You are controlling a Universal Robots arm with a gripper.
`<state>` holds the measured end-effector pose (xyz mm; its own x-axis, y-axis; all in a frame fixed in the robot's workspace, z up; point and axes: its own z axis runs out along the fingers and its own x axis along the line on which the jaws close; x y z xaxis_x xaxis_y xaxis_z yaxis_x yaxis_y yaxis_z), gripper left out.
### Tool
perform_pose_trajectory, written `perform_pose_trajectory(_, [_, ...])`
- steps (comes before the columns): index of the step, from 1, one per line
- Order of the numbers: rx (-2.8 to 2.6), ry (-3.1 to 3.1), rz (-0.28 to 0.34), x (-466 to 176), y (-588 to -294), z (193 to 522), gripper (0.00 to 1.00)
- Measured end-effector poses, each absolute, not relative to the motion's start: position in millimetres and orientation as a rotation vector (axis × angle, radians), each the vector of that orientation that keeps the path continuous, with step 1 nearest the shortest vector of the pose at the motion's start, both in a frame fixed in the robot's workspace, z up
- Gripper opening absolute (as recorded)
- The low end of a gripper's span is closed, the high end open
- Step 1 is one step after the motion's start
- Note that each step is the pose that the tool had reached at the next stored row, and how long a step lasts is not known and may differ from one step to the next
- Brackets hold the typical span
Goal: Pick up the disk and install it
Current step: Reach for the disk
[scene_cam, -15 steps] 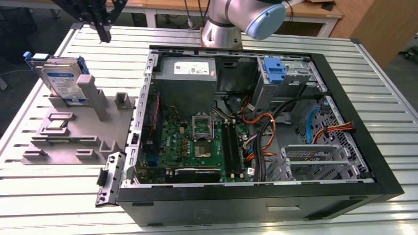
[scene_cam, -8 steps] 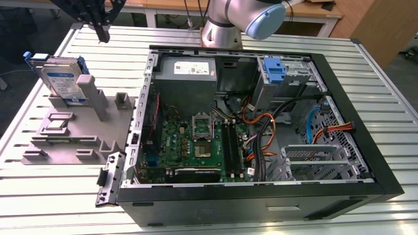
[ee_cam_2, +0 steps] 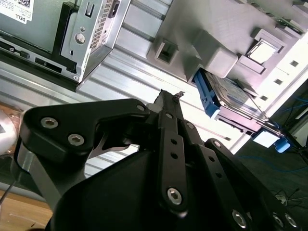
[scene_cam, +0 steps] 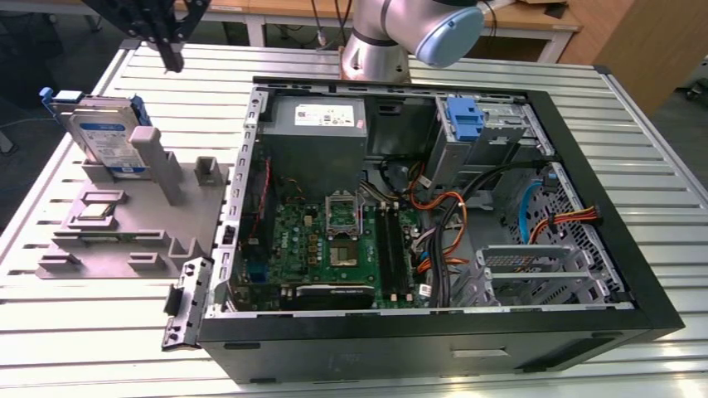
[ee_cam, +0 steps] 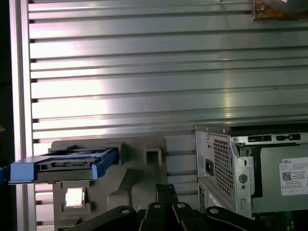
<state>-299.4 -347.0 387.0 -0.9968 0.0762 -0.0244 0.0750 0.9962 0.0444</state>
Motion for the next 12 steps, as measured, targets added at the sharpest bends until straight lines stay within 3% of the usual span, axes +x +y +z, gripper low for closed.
perform_pose_trajectory(12, [0.118,3.113,0.068,-303.4,-347.0,386.8,0.10])
